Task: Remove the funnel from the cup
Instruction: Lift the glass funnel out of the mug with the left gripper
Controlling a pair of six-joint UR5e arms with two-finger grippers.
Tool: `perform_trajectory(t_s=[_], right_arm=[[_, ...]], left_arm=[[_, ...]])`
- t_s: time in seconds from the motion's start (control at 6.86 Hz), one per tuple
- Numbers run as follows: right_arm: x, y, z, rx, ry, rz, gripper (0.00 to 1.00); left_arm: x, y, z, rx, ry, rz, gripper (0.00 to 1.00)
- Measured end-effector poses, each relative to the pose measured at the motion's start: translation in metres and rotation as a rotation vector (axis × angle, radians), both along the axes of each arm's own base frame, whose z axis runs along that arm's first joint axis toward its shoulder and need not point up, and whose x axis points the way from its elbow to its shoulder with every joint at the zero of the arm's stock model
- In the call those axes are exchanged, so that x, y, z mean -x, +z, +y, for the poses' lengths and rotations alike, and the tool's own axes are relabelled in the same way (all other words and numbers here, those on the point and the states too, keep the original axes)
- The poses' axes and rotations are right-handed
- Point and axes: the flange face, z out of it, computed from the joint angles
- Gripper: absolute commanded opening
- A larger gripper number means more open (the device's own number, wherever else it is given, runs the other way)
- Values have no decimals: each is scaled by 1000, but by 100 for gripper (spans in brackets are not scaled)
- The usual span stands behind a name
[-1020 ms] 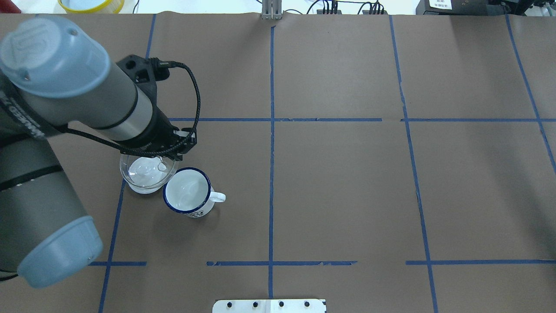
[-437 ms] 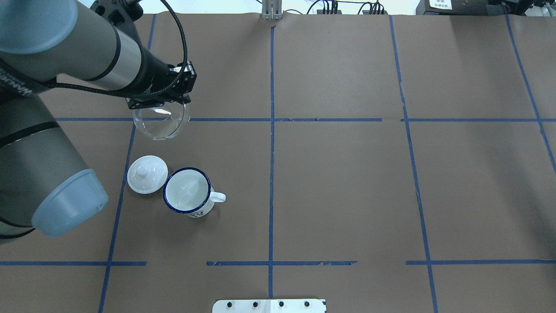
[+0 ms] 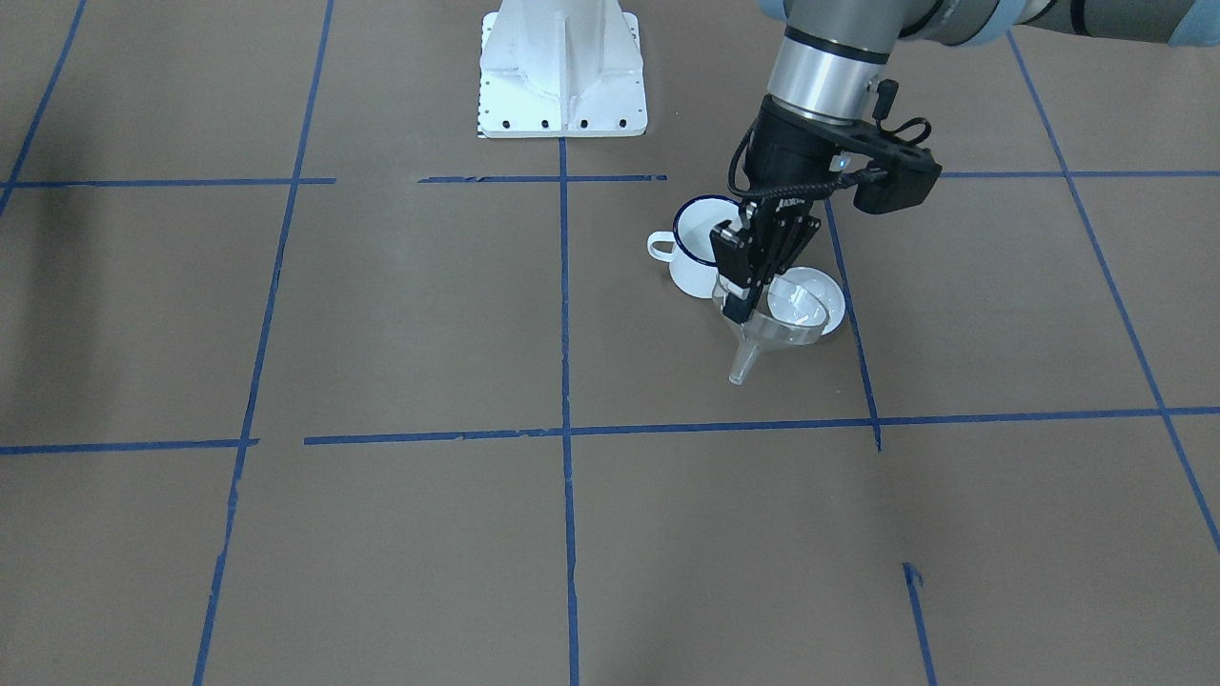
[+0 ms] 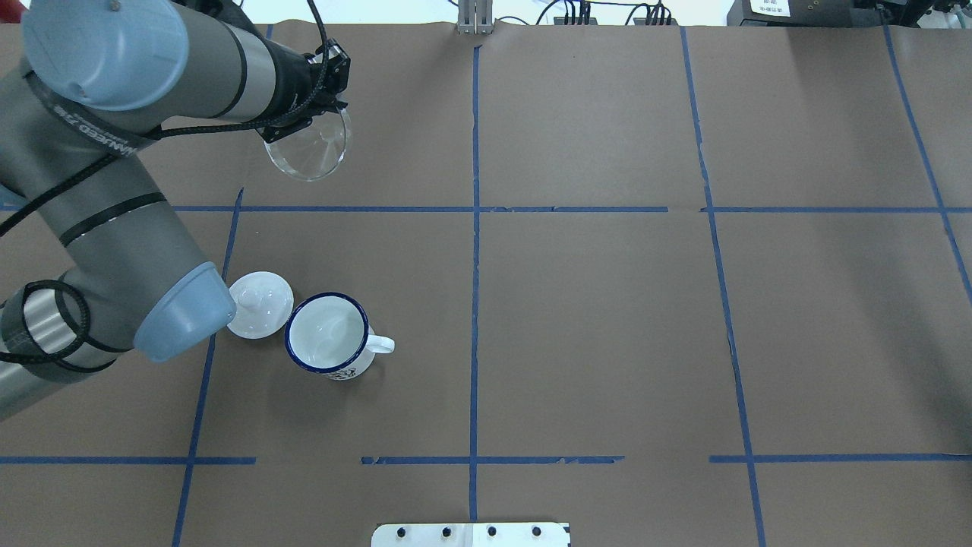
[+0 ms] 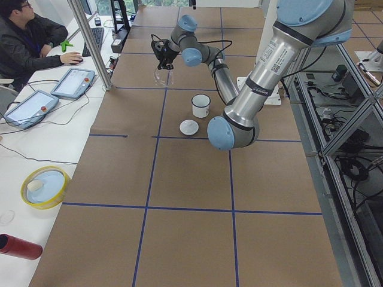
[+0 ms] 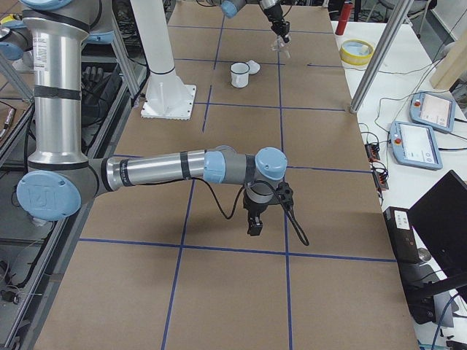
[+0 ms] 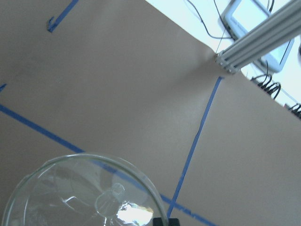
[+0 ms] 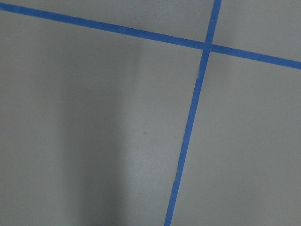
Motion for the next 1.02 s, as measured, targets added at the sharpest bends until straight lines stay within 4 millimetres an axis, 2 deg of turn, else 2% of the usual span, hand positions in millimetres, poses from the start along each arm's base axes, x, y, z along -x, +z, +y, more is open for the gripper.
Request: perform_trajectory(t_s=[0.29, 0.44, 0.58, 0.73, 1.02], right_arm=[[0, 0, 0, 0, 0, 0, 100], [0, 0, 0, 0, 0, 0, 100], [0, 0, 0, 1, 1, 0, 100], [0, 0, 0, 1, 0, 0, 100], [0, 0, 0, 1, 0, 0, 100]], left_arm=[[-26, 50, -45, 52, -205, 73, 0], [-41, 77, -61, 77, -301, 124, 0], [-63, 99, -62, 96, -376, 154, 0], [-84, 112, -55, 96, -427, 160, 0], [-112, 131, -44, 113, -477, 173, 0]])
